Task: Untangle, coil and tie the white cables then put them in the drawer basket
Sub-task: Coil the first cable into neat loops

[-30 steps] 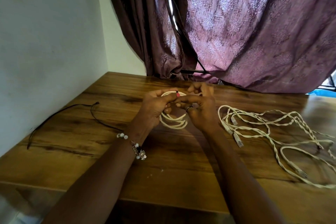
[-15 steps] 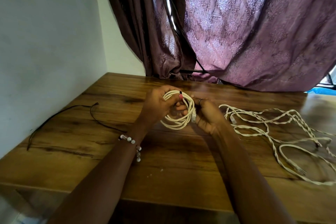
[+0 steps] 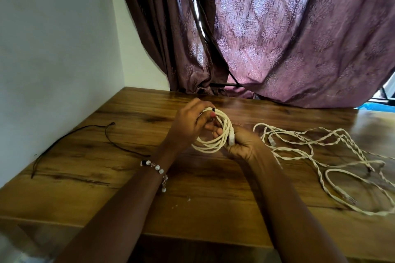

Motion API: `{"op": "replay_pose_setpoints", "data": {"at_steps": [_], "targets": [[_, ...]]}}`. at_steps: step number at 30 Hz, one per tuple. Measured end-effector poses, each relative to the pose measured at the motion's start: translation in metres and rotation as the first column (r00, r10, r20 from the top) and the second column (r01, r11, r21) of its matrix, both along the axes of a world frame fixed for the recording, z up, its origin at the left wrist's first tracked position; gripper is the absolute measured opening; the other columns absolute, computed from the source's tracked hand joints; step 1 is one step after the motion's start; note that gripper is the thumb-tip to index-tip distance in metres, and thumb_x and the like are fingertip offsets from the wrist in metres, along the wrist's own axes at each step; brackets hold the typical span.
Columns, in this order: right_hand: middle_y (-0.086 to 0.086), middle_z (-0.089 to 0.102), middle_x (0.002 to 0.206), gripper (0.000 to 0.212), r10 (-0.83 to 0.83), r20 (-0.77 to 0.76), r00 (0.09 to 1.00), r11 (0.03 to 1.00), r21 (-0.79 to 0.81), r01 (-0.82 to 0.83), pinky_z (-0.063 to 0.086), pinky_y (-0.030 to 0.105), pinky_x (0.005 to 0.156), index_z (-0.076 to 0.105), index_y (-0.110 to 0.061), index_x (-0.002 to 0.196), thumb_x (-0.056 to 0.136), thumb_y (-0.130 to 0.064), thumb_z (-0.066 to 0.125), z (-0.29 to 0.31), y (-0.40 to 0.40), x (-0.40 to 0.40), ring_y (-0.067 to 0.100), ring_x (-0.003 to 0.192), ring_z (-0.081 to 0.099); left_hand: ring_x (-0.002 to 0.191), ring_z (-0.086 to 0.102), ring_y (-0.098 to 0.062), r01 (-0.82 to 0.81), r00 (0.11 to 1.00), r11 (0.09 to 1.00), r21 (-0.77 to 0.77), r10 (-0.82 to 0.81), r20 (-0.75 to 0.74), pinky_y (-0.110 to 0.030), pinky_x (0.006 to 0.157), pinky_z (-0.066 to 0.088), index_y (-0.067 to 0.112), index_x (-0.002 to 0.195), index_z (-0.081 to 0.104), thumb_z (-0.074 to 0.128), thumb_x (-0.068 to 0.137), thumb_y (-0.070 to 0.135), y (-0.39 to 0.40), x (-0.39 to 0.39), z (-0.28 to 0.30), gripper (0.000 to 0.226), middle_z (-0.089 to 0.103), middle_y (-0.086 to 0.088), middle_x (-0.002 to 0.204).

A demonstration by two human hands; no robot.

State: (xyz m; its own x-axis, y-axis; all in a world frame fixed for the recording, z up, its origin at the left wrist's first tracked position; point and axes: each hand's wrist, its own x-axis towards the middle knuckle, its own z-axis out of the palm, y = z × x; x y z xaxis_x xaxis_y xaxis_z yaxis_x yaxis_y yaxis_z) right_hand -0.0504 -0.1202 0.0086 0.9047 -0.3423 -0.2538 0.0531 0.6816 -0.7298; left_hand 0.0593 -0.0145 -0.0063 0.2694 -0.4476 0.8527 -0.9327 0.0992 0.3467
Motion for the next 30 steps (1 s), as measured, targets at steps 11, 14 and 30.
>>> {"op": "replay_pose_setpoints", "data": {"at_steps": [11,14,30], "targets": [[0.026,0.067,0.067,0.015,-0.140,0.006,0.990,0.953,0.273,0.133,0.056,0.035,0.046,0.065,0.012,0.080,0.084,0.004,0.053,-0.002,-0.004,0.004,0.032,0.052,0.068,0.084,0.064,-0.010,0.061,0.978,0.995,-0.074,-0.074,-0.196,-0.026,0.074,0.052,0.004,0.099,0.069,0.062,0.089,0.013,-0.006,-0.003,-0.003,0.015,0.069,-0.004,0.093],[0.030,0.068,0.074,0.029,-0.049,0.070,0.996,0.962,0.273,0.028,0.057,0.038,0.048,0.068,0.015,0.078,0.050,0.018,0.067,-0.002,-0.002,0.000,0.037,0.057,0.069,0.084,0.063,-0.009,0.052,0.980,0.995,-0.090,-0.069,-0.188,-0.026,0.074,0.051,0.004,0.099,0.069,0.062,0.089,0.013,-0.006,-0.004,-0.004,0.015,0.068,-0.002,0.092],[0.013,0.059,0.050,0.022,-0.085,0.065,0.994,0.990,-0.104,0.092,0.047,0.017,0.035,0.058,0.007,0.086,0.095,0.007,0.038,0.000,-0.006,0.005,0.012,0.038,0.057,0.091,0.066,-0.031,0.337,0.777,0.938,-0.088,-0.329,-0.537,-0.037,0.082,0.054,-0.003,0.103,0.066,0.063,0.086,0.003,-0.006,-0.007,-0.006,0.018,0.068,-0.022,0.100]]}}
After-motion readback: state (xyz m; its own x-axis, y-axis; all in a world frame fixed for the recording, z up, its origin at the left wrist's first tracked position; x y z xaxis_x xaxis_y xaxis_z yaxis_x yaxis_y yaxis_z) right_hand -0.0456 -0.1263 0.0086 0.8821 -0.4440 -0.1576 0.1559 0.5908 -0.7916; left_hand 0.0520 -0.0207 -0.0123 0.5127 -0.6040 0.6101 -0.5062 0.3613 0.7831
